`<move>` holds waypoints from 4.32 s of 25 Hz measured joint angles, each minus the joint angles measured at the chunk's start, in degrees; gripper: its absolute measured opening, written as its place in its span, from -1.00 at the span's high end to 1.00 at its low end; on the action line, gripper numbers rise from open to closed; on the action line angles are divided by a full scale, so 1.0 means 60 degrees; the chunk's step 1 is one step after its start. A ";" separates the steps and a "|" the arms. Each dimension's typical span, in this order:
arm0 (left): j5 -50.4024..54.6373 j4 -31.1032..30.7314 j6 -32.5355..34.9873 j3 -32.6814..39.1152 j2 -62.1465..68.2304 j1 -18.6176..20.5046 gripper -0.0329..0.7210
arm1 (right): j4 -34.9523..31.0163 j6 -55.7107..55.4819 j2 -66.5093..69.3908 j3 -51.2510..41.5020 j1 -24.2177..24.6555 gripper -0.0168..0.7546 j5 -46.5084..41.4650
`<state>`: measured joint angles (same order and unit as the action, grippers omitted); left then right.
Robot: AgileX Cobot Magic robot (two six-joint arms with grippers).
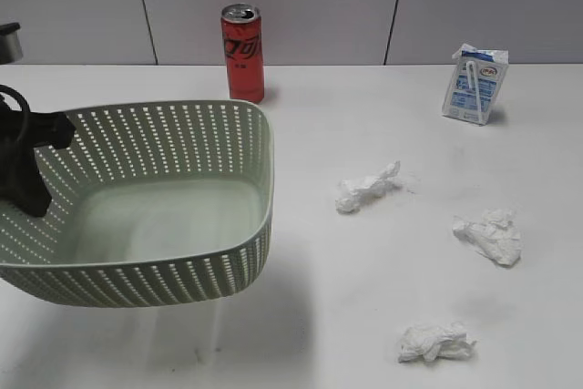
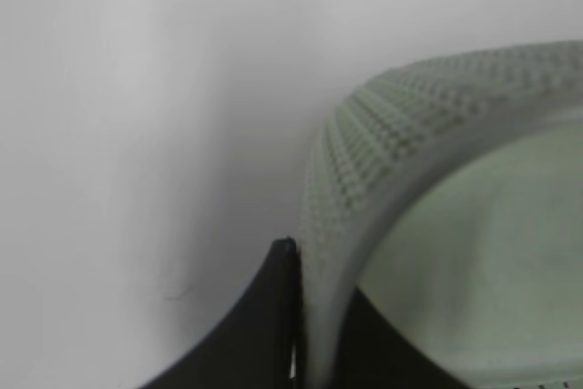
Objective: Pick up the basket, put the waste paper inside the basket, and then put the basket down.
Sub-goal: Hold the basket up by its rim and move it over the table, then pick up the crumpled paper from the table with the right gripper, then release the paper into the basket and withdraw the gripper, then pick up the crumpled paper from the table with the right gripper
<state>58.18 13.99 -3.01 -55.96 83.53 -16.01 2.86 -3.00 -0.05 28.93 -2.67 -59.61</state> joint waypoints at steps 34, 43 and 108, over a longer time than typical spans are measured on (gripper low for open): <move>-0.0057 -0.0140 0.0000 -0.0147 0.1400 0.0000 0.90 | -0.3482 0.3395 1.7683 0.4798 -0.0354 -0.55 0.3203; -0.0057 -0.0140 0.0002 -0.0174 0.1400 0.0000 0.90 | -0.2851 0.3614 1.8685 0.5096 -0.1099 -0.40 0.3722; 0.0085 -0.0327 -0.0005 -0.0184 0.1400 -0.0003 0.90 | -0.0575 -0.4665 1.8923 1.0279 -0.4514 -0.52 0.1109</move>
<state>58.69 12.03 -3.04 -57.06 91.93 -16.03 -0.59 -30.99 113.49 90.60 -29.75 -52.96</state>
